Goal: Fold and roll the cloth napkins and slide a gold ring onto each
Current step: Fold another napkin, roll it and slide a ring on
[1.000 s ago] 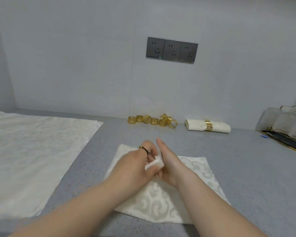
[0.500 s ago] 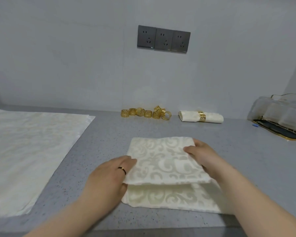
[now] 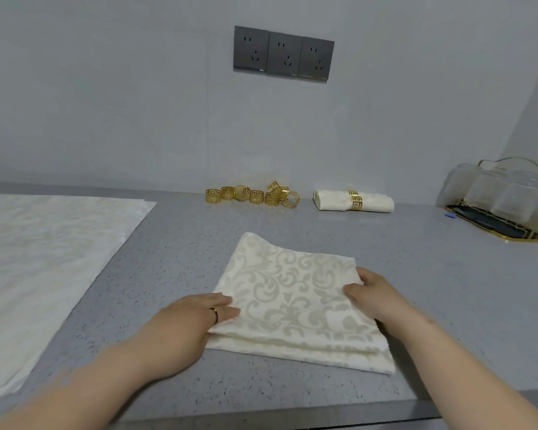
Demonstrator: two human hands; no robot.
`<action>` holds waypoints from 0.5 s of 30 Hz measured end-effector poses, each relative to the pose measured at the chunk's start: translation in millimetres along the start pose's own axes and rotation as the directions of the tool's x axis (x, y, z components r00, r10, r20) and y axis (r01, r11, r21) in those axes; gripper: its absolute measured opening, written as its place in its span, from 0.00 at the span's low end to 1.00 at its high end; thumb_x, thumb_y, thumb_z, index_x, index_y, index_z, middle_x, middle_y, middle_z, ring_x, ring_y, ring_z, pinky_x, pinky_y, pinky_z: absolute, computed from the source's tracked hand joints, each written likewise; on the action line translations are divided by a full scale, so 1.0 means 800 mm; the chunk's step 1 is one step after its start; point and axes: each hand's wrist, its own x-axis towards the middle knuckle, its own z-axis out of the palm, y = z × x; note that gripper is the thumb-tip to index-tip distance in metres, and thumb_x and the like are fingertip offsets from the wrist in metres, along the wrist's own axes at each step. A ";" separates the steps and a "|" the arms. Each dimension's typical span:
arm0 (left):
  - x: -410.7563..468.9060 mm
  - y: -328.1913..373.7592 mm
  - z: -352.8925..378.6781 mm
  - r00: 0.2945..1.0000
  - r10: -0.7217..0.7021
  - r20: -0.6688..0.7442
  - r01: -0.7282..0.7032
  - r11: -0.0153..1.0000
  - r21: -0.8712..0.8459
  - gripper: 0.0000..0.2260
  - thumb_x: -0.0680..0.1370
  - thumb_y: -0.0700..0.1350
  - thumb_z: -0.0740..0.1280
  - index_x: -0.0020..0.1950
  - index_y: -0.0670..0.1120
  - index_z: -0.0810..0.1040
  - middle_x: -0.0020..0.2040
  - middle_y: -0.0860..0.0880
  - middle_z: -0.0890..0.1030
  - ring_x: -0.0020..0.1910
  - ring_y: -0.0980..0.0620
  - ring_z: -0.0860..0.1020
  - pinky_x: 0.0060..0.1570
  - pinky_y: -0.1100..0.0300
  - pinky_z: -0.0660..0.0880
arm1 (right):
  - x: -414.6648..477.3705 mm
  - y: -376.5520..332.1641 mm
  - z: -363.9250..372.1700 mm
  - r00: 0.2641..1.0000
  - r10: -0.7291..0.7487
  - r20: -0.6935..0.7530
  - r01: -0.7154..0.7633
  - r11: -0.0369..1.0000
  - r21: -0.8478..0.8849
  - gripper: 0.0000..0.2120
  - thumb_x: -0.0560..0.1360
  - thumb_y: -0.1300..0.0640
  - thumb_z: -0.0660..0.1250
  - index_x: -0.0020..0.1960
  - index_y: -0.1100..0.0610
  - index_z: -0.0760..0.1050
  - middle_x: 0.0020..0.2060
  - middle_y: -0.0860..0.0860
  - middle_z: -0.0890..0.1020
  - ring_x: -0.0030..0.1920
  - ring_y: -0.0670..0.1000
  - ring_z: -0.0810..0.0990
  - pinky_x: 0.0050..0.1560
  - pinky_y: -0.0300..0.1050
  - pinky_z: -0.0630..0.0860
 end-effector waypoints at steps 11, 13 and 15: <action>-0.029 -0.080 -0.046 0.977 -0.194 0.094 0.215 0.885 -0.413 0.26 0.59 0.57 0.60 0.57 0.66 0.64 0.67 0.62 0.63 0.66 0.66 0.60 0.55 0.85 0.53 | 0.047 -0.046 0.085 0.994 -0.089 0.068 0.085 0.995 0.051 0.04 0.77 0.63 0.60 0.50 0.57 0.72 0.34 0.47 0.75 0.29 0.45 0.72 0.23 0.29 0.67; -0.029 -0.073 -0.052 0.978 -0.183 0.096 0.207 0.860 -0.466 0.30 0.53 0.66 0.59 0.55 0.69 0.61 0.64 0.69 0.61 0.67 0.67 0.59 0.53 0.87 0.52 | 0.047 -0.045 0.087 0.994 -0.084 0.068 0.075 0.989 0.128 0.05 0.77 0.64 0.60 0.48 0.56 0.73 0.34 0.48 0.77 0.30 0.45 0.74 0.23 0.30 0.69; -0.020 -0.060 -0.046 0.987 -0.150 0.060 0.161 0.872 -0.461 0.40 0.48 0.80 0.55 0.58 0.68 0.62 0.65 0.70 0.59 0.67 0.69 0.58 0.57 0.84 0.50 | 0.047 -0.042 0.085 0.993 -0.077 0.087 0.058 0.977 0.206 0.07 0.76 0.66 0.60 0.48 0.56 0.73 0.37 0.49 0.79 0.33 0.48 0.78 0.28 0.34 0.75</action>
